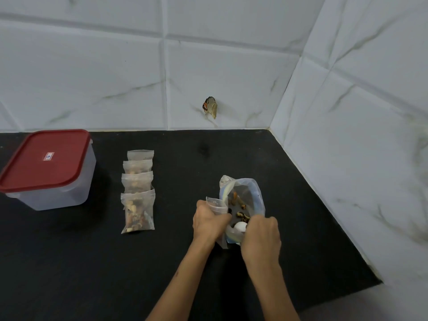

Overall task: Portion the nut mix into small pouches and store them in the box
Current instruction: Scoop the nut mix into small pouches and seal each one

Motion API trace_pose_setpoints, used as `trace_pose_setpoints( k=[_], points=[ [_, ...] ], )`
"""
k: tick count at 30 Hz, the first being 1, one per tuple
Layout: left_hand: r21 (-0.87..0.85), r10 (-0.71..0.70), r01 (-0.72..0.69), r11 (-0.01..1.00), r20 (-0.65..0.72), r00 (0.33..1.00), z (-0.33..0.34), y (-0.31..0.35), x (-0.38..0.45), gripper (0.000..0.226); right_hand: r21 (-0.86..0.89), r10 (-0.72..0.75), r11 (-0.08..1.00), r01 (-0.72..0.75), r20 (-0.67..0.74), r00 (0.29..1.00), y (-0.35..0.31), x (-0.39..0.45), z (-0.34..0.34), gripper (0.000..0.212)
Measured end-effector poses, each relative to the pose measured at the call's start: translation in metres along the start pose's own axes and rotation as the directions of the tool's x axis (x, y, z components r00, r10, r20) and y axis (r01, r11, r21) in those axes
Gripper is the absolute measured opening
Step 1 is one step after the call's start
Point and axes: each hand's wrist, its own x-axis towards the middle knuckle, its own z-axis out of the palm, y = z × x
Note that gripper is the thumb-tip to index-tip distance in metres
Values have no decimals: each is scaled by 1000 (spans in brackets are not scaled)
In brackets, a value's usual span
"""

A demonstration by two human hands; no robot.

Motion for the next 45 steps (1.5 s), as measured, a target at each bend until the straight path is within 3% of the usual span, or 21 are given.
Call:
trace_pose_setpoints(
  k=[5,7,11,14,18,22,25,28,37,40,45],
  points=[
    [-46,-30,31,998,34,999,2,1,-2,45,175,-52,983,62,-58,997,7,6,18,20],
    [-71,-46,48,996,34,998,0,0,-2,46,184,-30,982,39,-52,998,13,13,13,25],
    [-117,-73,76,990,27,997,-2,-2,0,46,233,-44,969,84,-175,984,23,32,-2,34],
    [-168,-100,110,980,66,993,-3,-1,-3,45,196,-88,974,117,-154,984,19,42,-1,35],
    [-216,-122,148,965,129,984,0,-3,-4,75,174,-176,966,193,-108,978,17,46,7,30],
    [-268,-120,154,951,141,983,3,-6,-3,63,188,-231,955,230,-16,973,22,44,4,27],
    [-301,-129,167,939,143,981,3,-7,-2,54,160,-131,977,144,-92,987,27,41,-5,19],
    [-313,-143,182,932,145,979,4,-9,-1,51,109,-58,992,66,-78,995,23,34,-12,18],
    [-333,-143,178,926,127,982,15,-10,-1,42,293,-77,951,93,-66,995,25,39,1,8],
    [-352,-133,158,923,95,987,19,-9,-3,22,342,-112,930,137,-89,990,30,47,3,9],
    [-411,-131,152,899,79,988,23,-12,-6,40,403,-159,893,198,-128,979,46,56,-2,14]
  ],
)
